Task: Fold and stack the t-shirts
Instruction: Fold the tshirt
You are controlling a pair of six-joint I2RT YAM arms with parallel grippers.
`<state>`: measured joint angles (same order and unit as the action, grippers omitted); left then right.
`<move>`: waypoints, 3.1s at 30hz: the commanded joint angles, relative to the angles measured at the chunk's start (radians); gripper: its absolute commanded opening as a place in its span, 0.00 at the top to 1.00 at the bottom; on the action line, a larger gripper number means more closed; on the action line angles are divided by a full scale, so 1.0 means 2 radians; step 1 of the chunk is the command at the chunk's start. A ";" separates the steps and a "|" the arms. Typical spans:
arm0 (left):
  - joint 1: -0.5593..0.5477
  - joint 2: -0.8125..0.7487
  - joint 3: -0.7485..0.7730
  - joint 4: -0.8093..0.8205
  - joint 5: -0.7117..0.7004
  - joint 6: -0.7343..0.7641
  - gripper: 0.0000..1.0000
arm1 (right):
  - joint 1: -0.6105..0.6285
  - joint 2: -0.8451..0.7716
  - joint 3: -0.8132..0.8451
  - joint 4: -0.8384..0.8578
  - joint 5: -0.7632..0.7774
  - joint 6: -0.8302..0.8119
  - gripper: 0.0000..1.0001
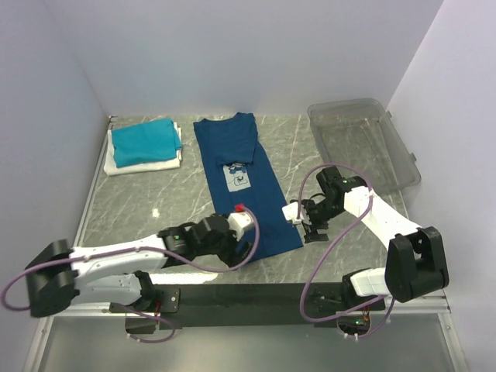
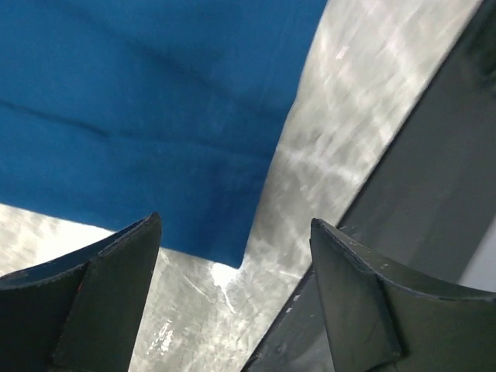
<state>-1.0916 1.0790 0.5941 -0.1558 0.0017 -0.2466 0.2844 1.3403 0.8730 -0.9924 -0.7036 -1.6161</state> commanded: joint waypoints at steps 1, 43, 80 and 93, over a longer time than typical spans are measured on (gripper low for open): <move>-0.016 0.050 0.027 0.000 -0.038 0.020 0.18 | 0.004 -0.004 -0.002 0.045 0.006 0.013 0.12; -0.055 0.330 0.216 -0.208 -0.107 0.052 0.59 | 0.002 -0.009 -0.015 0.024 0.017 0.003 0.19; -0.041 0.224 0.146 -0.108 0.009 -0.071 0.99 | 0.076 -0.015 -0.079 0.093 0.051 0.046 0.23; -0.041 0.198 0.093 -0.066 0.021 -0.086 0.99 | 0.005 -0.012 -0.022 -0.008 -0.078 0.010 0.20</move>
<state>-1.1736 1.5093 0.7979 -0.3485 0.0048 -0.3912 0.2974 1.3365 0.8467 -0.9367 -0.7967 -1.5501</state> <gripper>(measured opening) 0.098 0.798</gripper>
